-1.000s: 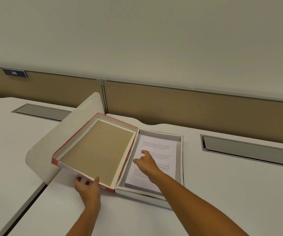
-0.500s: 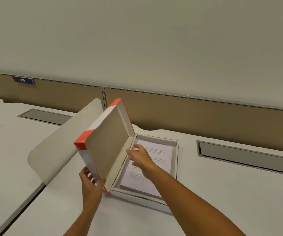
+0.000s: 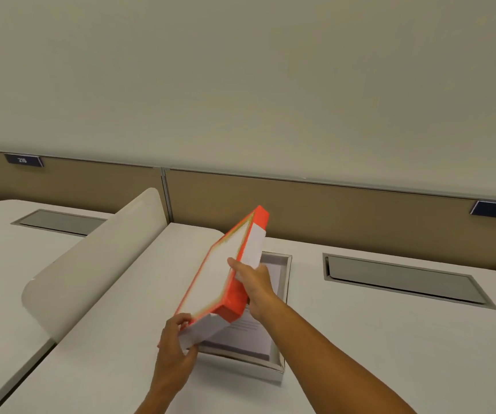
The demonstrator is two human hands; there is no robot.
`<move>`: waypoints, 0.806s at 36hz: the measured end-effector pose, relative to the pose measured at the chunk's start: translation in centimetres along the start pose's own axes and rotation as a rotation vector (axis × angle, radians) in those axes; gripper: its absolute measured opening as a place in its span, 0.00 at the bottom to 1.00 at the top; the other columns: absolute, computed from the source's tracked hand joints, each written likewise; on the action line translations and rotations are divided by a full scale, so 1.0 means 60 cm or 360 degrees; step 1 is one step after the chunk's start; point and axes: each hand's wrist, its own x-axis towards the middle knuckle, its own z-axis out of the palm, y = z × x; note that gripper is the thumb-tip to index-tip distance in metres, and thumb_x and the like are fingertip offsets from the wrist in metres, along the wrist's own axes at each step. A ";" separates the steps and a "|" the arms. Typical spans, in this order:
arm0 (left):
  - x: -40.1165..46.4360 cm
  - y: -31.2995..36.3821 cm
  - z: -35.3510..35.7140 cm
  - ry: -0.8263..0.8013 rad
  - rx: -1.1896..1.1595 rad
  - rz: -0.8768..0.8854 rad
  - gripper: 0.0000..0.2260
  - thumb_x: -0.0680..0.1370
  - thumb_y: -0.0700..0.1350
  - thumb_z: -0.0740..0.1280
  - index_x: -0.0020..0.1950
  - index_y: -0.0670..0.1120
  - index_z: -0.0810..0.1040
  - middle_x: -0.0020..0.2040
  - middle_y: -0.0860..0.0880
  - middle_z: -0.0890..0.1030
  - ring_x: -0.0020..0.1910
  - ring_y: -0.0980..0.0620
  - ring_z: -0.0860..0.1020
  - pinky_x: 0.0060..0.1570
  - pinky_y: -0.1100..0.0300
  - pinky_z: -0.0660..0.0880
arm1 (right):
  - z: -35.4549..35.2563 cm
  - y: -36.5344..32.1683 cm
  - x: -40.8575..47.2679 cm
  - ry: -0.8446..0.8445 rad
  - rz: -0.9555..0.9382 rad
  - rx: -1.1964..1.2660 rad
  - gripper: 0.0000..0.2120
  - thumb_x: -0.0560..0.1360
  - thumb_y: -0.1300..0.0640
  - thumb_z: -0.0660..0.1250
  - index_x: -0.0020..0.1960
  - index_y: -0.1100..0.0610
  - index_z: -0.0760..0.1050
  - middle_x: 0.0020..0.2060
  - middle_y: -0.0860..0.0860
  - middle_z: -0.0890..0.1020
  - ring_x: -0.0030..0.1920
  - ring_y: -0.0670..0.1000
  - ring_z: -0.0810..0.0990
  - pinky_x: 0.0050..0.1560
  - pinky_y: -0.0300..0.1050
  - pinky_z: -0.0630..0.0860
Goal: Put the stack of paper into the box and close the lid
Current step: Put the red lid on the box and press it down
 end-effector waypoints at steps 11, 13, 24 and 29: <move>0.058 -0.026 -0.009 0.0055 0.0279 -0.0113 0.11 0.78 0.36 0.65 0.59 0.43 0.76 0.58 0.42 0.78 0.60 0.40 0.76 0.61 0.46 0.73 | -0.085 0.042 0.015 0.0234 0.0157 -0.0102 0.22 0.74 0.60 0.71 0.65 0.54 0.68 0.54 0.54 0.81 0.51 0.56 0.81 0.48 0.51 0.79; 0.079 -0.030 -0.005 0.0001 0.0319 -0.0380 0.14 0.79 0.43 0.65 0.65 0.41 0.74 0.64 0.40 0.76 0.62 0.39 0.74 0.61 0.43 0.74 | -0.097 0.047 0.018 0.0247 0.0182 -0.0122 0.21 0.74 0.60 0.70 0.64 0.54 0.69 0.52 0.54 0.82 0.49 0.55 0.81 0.44 0.48 0.78; 0.137 -0.053 0.013 -0.0323 0.0505 -0.0730 0.24 0.80 0.53 0.63 0.70 0.39 0.69 0.62 0.41 0.77 0.60 0.40 0.76 0.64 0.44 0.73 | -0.143 0.098 0.032 0.0385 0.0320 -0.0163 0.20 0.73 0.61 0.67 0.64 0.58 0.70 0.50 0.58 0.83 0.48 0.57 0.84 0.39 0.49 0.81; 0.137 -0.061 0.013 -0.0253 0.0503 -0.0660 0.19 0.79 0.48 0.67 0.67 0.41 0.72 0.63 0.41 0.78 0.59 0.40 0.77 0.64 0.43 0.73 | -0.156 0.128 0.033 0.0534 0.0349 -0.0238 0.31 0.77 0.58 0.67 0.74 0.53 0.55 0.53 0.57 0.80 0.47 0.58 0.86 0.44 0.53 0.86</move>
